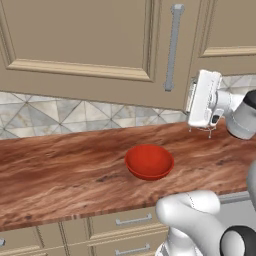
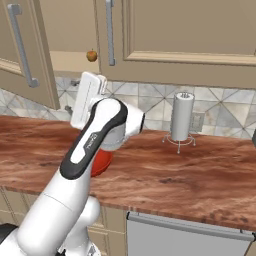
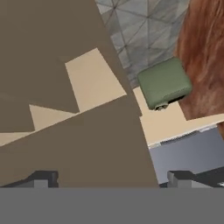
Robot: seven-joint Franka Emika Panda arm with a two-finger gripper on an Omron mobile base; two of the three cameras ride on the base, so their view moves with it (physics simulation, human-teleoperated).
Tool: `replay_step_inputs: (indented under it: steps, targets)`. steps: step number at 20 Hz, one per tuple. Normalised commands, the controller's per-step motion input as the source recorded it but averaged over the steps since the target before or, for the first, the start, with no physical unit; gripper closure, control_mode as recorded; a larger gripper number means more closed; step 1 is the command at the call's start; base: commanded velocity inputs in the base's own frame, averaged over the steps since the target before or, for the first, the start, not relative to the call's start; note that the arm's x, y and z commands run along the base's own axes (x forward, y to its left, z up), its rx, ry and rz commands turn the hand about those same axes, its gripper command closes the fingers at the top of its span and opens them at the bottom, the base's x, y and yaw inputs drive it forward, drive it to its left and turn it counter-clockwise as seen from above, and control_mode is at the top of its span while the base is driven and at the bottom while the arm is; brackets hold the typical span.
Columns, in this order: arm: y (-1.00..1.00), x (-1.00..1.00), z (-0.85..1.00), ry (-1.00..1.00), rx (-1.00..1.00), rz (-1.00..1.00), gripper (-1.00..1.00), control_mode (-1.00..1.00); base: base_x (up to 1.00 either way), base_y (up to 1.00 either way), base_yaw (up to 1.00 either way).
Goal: Open the cabinet. Pick the apple and peach from the cabinet and place them into the bowl. Then close the cabinet.
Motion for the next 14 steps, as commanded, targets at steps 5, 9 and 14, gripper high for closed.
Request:
replay_step_inputs:
  steps: [5,9,14]
  targets:
    - [0.0,0.21,0.06,0.0,0.02,0.1,-1.0,-1.0,0.0,0.0,0.0]
    - [-0.01,0.06,0.03,0.01,0.06,0.3,-1.0,-1.0,0.0,0.0,0.0]
    - [0.31,0.15,0.09,0.01,0.05,0.34,-1.0,-1.0,0.0,0.0,0.0]
